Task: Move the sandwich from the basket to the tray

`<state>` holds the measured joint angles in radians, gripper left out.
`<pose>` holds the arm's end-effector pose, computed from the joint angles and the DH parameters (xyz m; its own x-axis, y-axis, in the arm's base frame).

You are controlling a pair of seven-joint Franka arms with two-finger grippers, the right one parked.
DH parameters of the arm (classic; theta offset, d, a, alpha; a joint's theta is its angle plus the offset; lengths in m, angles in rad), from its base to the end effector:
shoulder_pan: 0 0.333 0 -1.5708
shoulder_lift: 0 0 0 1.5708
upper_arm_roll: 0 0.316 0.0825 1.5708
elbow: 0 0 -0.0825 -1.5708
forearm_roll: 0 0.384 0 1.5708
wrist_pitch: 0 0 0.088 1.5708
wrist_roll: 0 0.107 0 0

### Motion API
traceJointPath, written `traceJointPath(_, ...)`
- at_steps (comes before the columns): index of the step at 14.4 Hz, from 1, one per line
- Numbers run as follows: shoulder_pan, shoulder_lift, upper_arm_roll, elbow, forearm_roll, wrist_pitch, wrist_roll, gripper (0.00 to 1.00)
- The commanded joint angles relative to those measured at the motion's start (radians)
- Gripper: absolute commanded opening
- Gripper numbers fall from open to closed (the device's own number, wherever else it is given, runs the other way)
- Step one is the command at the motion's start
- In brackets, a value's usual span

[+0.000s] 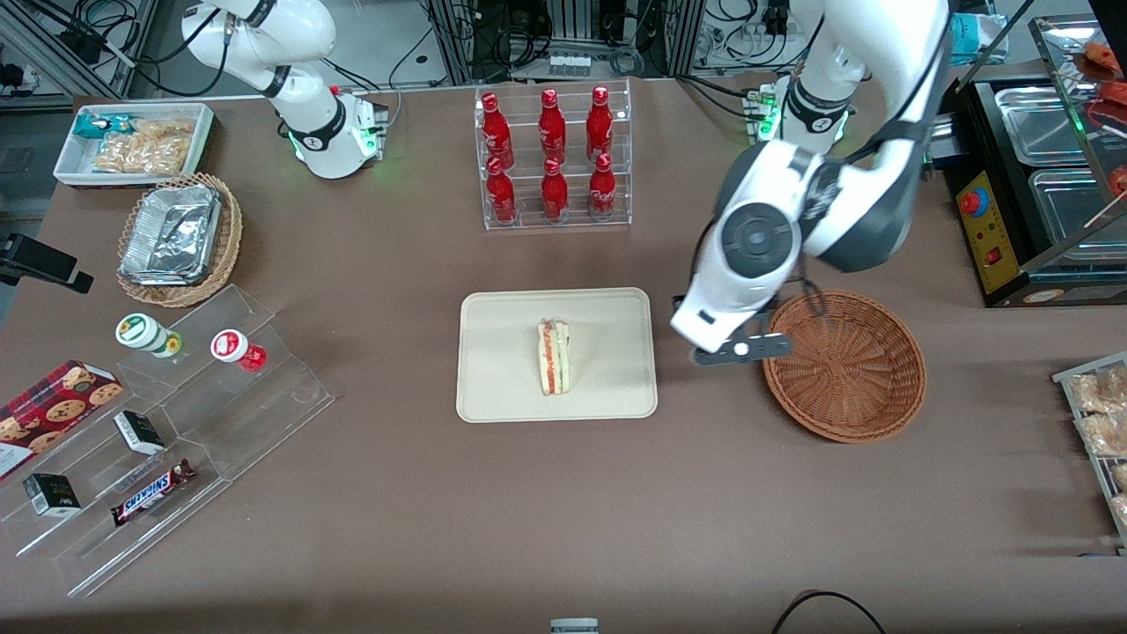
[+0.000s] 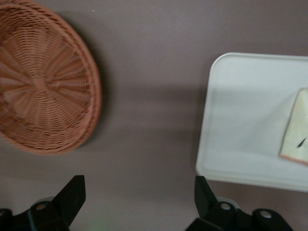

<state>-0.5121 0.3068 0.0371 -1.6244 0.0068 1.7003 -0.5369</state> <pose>0.5539 -0.2865 0.4269 0.9797 0.0712 -0.1875 0.0467 -0.9901 -0.1321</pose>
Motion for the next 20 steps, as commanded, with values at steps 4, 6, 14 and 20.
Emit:
traceJointPath(4, -0.011, -0.182, 0.150, -0.028, -0.019, -0.174, 0.254, 1.00)
traceJointPath(6, -0.011, -0.237, 0.190, -0.022, -0.019, -0.234, 0.323, 1.00)
traceJointPath(14, 0.484, -0.316, -0.194, -0.014, -0.005, -0.268, 0.362, 1.00)
traceJointPath(20, 0.592, -0.319, -0.240, 0.020, 0.032, -0.242, 0.417, 1.00)
